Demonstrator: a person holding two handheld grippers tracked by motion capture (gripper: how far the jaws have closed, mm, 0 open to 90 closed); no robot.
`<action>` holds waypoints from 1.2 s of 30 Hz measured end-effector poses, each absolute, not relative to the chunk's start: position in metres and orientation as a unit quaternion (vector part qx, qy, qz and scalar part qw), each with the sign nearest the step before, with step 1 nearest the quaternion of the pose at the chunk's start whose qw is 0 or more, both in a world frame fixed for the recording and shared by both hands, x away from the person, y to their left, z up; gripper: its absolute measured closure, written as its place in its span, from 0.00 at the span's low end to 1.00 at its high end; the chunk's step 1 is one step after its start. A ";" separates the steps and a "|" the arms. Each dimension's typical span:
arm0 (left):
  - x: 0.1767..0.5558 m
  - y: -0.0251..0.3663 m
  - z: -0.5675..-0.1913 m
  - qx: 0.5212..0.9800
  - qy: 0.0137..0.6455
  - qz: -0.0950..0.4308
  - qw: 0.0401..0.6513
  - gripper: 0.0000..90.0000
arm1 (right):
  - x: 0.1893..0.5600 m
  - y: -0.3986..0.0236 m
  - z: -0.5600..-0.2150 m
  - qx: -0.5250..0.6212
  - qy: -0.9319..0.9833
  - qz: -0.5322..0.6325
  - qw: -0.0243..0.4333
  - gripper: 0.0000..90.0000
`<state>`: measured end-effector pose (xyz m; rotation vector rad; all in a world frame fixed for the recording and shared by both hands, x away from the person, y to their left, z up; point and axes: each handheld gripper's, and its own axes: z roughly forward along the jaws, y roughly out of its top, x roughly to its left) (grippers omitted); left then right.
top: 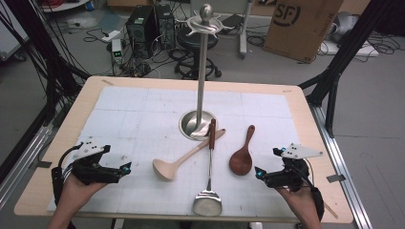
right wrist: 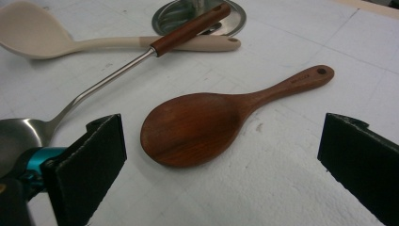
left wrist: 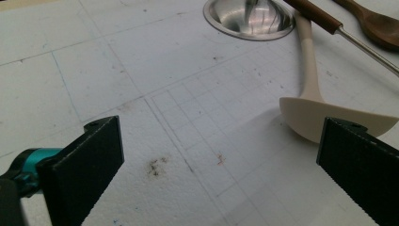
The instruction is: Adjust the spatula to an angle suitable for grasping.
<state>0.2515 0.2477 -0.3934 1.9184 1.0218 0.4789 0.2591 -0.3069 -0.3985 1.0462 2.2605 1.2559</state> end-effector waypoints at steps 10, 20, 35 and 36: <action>0.252 0.245 -0.396 0.774 0.411 0.190 0.442 0.02 | 0.262 -0.295 -0.399 0.368 0.802 0.446 0.152 0.00; 0.253 0.244 -0.397 0.774 0.410 0.187 0.444 0.02 | 0.267 -0.280 -0.395 0.360 0.804 0.452 0.143 0.00; 0.253 0.243 -0.397 0.776 0.408 0.186 0.445 0.02 | 0.282 -0.247 -0.385 0.326 0.826 0.441 0.134 0.09; 0.253 0.243 -0.397 0.775 0.408 0.187 0.445 0.02 | 0.283 -0.245 -0.385 0.322 0.827 0.441 0.132 0.13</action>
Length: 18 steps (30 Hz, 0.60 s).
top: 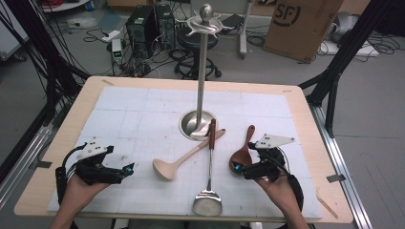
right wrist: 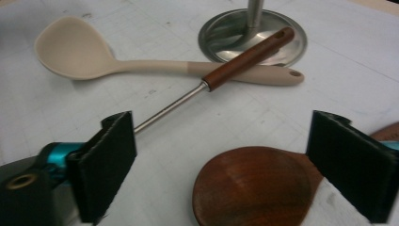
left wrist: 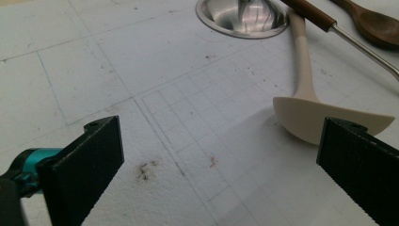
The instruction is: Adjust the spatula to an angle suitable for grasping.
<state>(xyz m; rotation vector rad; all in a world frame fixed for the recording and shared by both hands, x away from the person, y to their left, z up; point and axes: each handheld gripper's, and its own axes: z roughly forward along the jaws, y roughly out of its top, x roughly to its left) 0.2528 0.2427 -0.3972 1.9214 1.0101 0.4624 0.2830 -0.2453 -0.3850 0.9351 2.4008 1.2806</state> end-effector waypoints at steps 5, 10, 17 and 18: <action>0.252 0.243 -0.397 0.775 0.407 0.187 0.446 0.02 | 0.288 -0.237 -0.387 0.315 0.833 0.439 0.120 0.20; 0.251 0.245 -0.397 0.775 0.408 0.188 0.445 0.02 | 0.293 -0.226 -0.390 0.309 0.841 0.431 0.108 0.30; 0.252 0.245 -0.397 0.775 0.409 0.188 0.444 0.02 | 0.296 -0.214 -0.393 0.302 0.853 0.415 0.092 0.52; 0.252 0.245 -0.397 0.775 0.408 0.188 0.444 0.02 | 0.297 -0.213 -0.393 0.301 0.854 0.414 0.090 0.56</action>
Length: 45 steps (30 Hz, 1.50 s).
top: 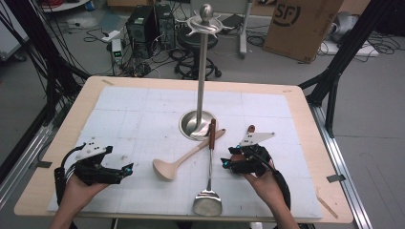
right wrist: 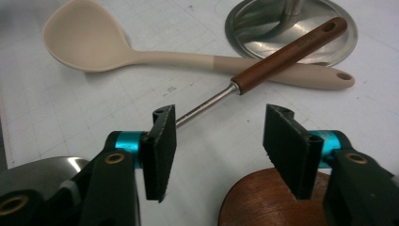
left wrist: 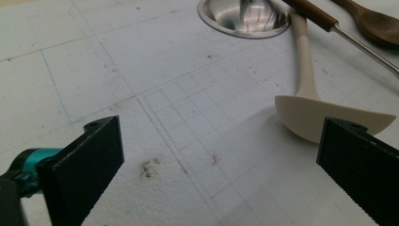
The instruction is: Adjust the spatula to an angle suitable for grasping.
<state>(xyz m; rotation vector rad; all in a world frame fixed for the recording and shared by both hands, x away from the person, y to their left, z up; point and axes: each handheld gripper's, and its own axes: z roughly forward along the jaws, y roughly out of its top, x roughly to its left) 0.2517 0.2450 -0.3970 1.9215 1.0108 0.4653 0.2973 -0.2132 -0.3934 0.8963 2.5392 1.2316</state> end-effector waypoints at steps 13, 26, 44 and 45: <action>0.249 0.248 -0.396 0.771 0.411 0.191 0.447 0.02 | 0.299 -0.197 -0.402 0.295 0.866 0.400 0.057 0.90; 0.248 0.250 -0.397 0.771 0.413 0.193 0.445 0.02 | 0.295 -0.182 -0.414 0.292 0.866 0.405 0.026 0.99; 0.247 0.248 -0.397 0.773 0.411 0.191 0.443 0.02 | 0.285 -0.164 -0.423 0.267 0.881 0.389 0.013 0.99; 0.247 0.249 -0.397 0.773 0.411 0.191 0.443 0.02 | 0.284 -0.163 -0.423 0.269 0.882 0.388 0.011 0.99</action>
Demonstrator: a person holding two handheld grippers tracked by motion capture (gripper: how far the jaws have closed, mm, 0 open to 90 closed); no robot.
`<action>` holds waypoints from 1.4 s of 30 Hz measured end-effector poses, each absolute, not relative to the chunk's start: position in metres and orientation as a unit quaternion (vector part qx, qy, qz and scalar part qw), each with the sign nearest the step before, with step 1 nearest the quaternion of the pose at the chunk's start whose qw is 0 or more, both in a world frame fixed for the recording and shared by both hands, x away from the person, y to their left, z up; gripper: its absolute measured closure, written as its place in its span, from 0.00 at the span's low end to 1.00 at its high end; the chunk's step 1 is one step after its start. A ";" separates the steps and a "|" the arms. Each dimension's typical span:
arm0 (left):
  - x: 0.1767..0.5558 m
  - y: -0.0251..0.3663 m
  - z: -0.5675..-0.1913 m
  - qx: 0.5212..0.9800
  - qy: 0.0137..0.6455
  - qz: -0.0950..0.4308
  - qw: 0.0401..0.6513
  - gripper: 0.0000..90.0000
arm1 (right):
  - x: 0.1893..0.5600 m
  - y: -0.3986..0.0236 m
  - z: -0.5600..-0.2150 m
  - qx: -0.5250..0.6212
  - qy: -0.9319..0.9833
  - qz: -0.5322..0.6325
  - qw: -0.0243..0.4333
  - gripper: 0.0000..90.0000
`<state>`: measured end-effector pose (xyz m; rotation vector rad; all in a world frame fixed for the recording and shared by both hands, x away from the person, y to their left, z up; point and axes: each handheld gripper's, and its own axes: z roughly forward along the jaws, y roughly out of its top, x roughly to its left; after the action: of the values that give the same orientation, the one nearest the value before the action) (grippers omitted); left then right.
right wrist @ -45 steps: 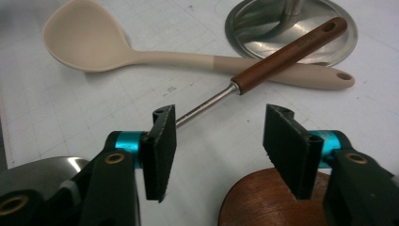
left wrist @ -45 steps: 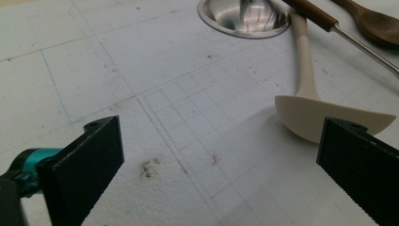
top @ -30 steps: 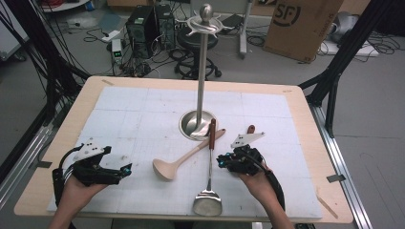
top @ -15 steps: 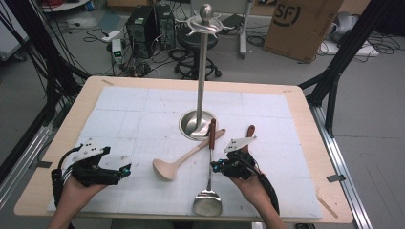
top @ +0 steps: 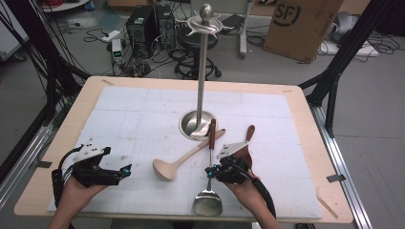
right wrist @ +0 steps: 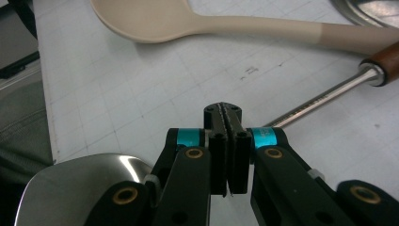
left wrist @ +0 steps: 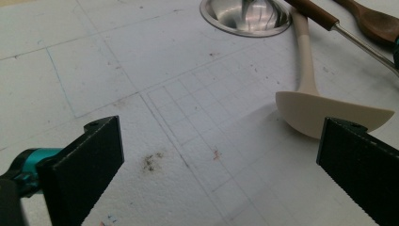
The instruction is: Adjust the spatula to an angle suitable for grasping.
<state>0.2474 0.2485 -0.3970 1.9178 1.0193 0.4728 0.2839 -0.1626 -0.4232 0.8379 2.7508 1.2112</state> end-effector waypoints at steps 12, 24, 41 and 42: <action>0.247 0.249 -0.397 0.773 0.412 0.190 0.444 0.02 | 0.279 -0.155 -0.429 0.256 0.889 0.379 0.001 0.99; 0.247 0.249 -0.397 0.772 0.412 0.190 0.445 0.02 | 0.275 -0.150 -0.432 0.250 0.896 0.368 -0.005 0.99; 0.247 0.251 -0.397 0.771 0.413 0.191 0.446 0.02 | 0.275 -0.156 -0.432 0.254 0.894 0.369 -0.009 0.99; 0.247 0.251 -0.397 0.771 0.413 0.191 0.446 0.02 | 0.276 -0.158 -0.432 0.254 0.894 0.368 -0.009 0.99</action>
<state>0.2469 0.2508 -0.3969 1.9091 1.0225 0.4737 0.2755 -0.1578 -0.4322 0.8027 2.8259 1.1636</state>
